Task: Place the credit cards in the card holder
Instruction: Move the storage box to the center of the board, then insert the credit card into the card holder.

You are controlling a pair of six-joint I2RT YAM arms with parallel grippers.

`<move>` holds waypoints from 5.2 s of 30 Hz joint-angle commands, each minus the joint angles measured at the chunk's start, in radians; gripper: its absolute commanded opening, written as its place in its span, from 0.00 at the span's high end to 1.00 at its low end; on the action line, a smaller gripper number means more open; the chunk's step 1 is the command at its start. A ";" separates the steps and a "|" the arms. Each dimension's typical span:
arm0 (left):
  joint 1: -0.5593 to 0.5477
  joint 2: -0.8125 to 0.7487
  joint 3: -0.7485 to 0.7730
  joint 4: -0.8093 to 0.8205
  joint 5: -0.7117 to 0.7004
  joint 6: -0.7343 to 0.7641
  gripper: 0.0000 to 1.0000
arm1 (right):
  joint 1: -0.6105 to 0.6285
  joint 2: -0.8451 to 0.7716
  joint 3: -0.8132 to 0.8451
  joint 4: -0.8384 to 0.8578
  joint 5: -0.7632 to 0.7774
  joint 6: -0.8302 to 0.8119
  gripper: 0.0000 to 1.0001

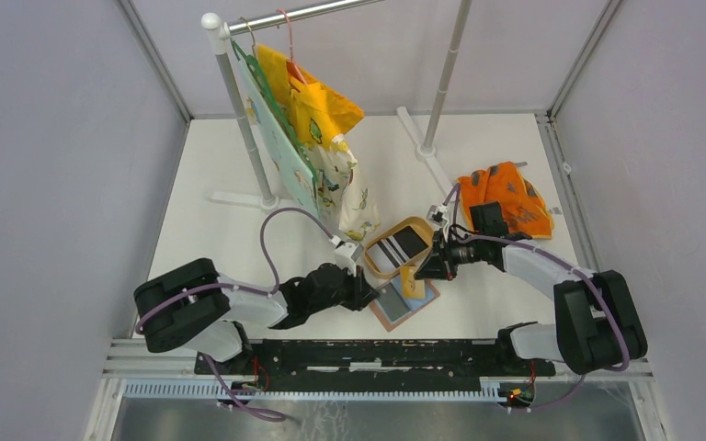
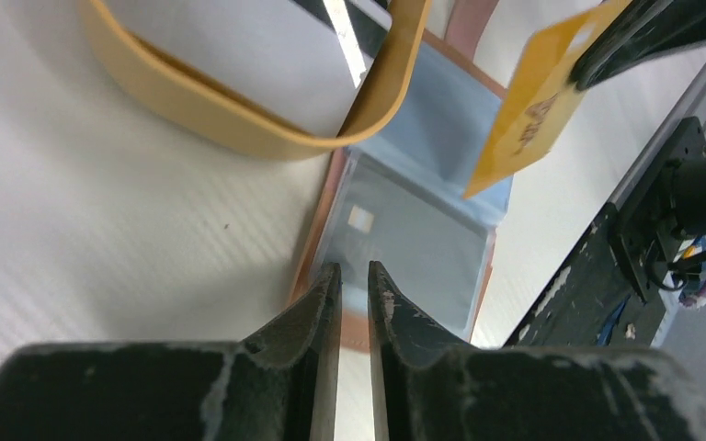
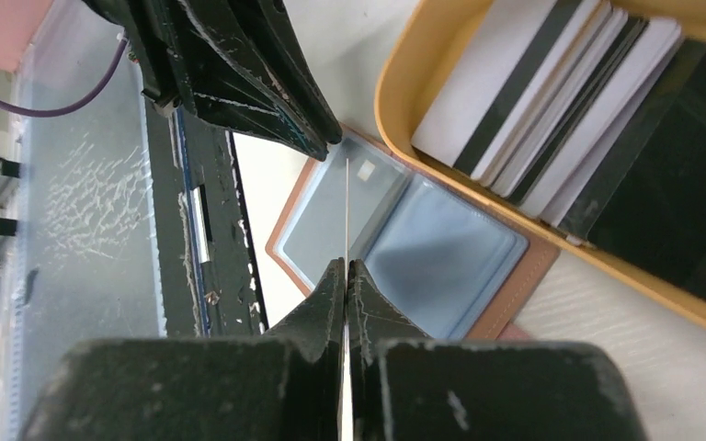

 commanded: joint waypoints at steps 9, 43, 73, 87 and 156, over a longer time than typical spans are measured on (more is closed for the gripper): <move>0.013 0.166 0.269 -0.164 -0.226 -0.044 0.77 | -0.045 0.062 0.056 -0.056 -0.025 -0.049 1.00; -0.071 -0.032 0.211 -0.294 -0.174 -0.026 0.63 | -0.063 0.186 0.062 0.019 -0.093 0.036 1.00; -0.193 0.180 0.362 -0.601 -0.383 -0.242 0.57 | 0.029 0.262 0.091 -0.043 0.195 0.084 1.00; -0.181 0.208 0.413 -0.623 -0.402 -0.181 0.55 | 0.027 0.231 0.075 -0.104 0.272 0.130 1.00; -0.181 0.214 0.383 -0.559 -0.363 -0.167 0.62 | 0.042 0.256 -0.048 -0.024 0.284 0.297 0.98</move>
